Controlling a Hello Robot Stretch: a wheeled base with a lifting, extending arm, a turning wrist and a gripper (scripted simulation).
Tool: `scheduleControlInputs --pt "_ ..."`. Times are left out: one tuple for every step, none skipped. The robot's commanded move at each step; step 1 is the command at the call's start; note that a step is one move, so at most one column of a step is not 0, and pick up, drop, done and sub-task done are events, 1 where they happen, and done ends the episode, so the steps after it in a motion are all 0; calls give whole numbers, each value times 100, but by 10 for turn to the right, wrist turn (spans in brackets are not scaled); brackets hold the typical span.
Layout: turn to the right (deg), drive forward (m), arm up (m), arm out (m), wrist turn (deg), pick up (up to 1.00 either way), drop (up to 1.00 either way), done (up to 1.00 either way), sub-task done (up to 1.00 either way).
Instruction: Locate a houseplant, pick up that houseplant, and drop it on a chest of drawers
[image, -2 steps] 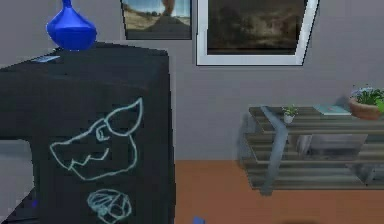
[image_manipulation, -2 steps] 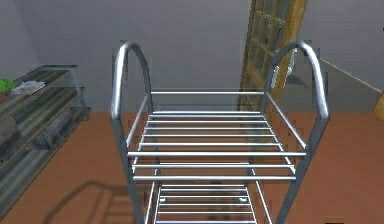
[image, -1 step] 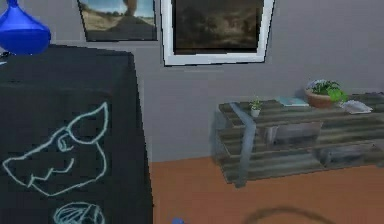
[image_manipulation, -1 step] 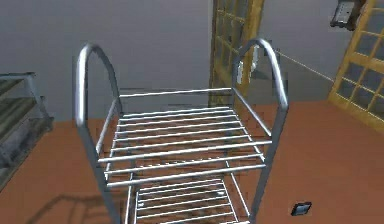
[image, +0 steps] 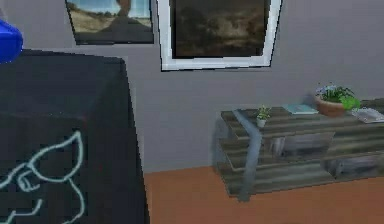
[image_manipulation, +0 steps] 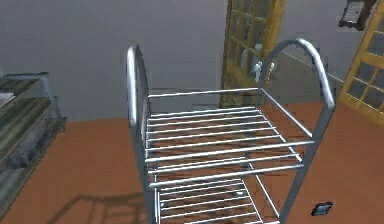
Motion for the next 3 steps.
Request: scheduleControlInputs --pt "-450 0 0 0 0 0 0 0 0" --pt "-210 0 0 0 0 0 0 0 0" --pt "450 0 0 0 0 0 0 0 0"
